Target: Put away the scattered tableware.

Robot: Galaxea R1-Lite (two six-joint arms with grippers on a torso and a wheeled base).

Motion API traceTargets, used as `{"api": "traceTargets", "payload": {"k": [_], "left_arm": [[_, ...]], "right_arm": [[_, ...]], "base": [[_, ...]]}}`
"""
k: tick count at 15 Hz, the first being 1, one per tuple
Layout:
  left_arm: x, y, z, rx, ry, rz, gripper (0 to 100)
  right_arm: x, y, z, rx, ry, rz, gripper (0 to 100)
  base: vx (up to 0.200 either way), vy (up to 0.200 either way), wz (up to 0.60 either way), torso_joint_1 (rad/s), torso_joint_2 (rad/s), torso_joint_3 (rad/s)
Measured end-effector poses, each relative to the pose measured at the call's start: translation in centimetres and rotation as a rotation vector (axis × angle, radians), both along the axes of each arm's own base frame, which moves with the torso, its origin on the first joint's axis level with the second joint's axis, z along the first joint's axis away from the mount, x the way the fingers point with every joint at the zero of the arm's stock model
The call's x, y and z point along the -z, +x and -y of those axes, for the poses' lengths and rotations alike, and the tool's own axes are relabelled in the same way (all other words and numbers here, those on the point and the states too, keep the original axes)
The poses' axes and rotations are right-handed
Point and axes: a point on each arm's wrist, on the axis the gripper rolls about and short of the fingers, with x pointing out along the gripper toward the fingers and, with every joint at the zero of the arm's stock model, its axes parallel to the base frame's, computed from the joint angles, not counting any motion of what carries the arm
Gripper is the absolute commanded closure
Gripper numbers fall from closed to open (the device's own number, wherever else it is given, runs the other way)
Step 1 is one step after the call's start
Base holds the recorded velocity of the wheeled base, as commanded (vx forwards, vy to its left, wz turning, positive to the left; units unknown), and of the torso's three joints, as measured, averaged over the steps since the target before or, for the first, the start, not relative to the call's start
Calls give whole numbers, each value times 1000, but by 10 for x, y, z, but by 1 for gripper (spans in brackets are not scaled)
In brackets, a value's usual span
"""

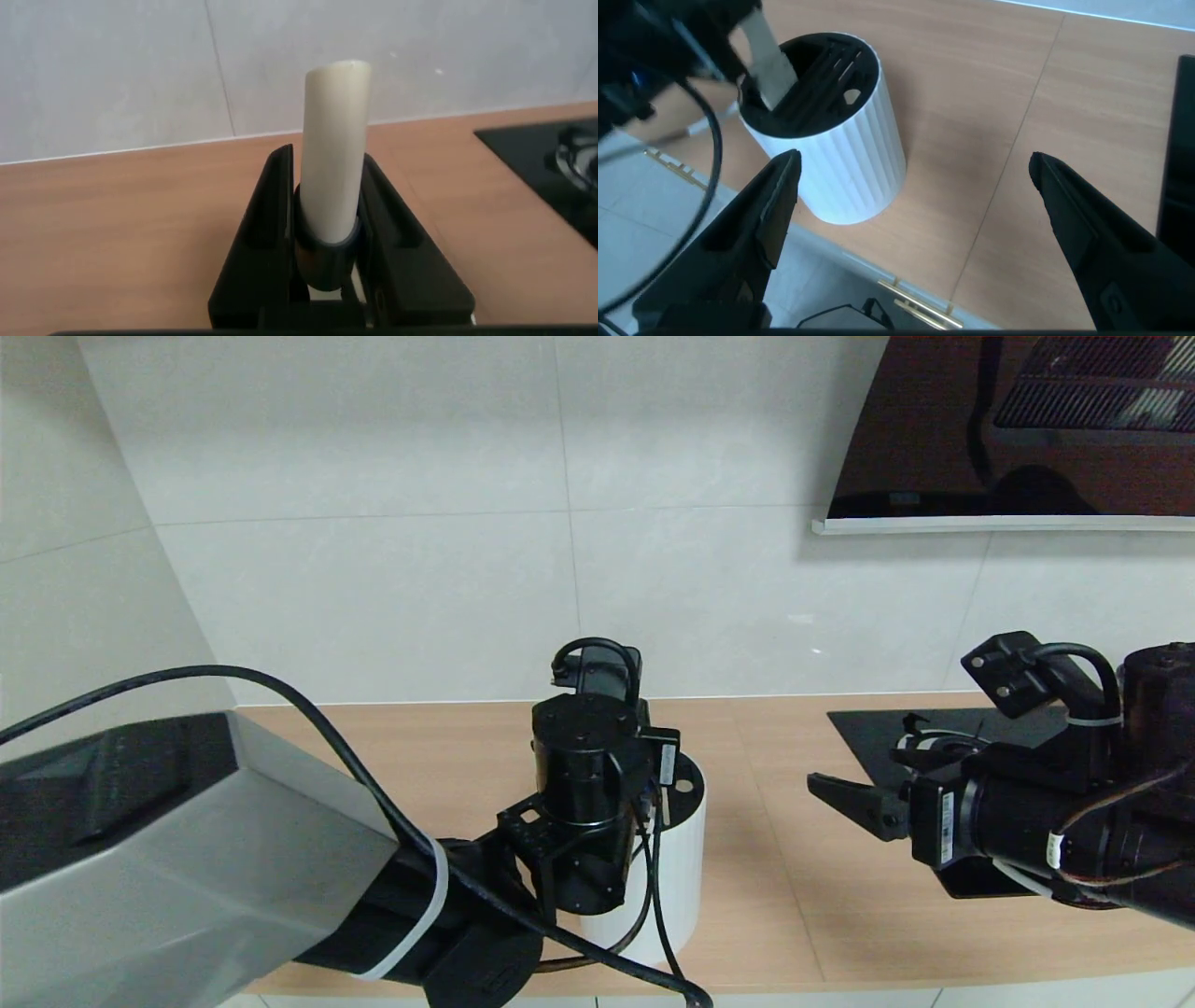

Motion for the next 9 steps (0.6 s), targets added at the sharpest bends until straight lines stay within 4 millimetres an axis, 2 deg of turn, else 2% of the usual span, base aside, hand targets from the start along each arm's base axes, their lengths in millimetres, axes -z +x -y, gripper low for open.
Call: {"api": "traceTargets", "payload": {"k": [6,7,9], "left_arm": [[13,1,2,1,23,-21,100],[15,1,2,1,26,-22,0],[15,1,3,1,23,-19,0]], "right_arm": [[1,0,0,-1,-2,-4,0],[1,0,0,-2,-2,-4,0],[1,0,0,-2,-3,-4,0]], "base": [[0,0,0,0,0,0],[0,0,0,0,0,0],[0,0,0,0,0,0]]}}
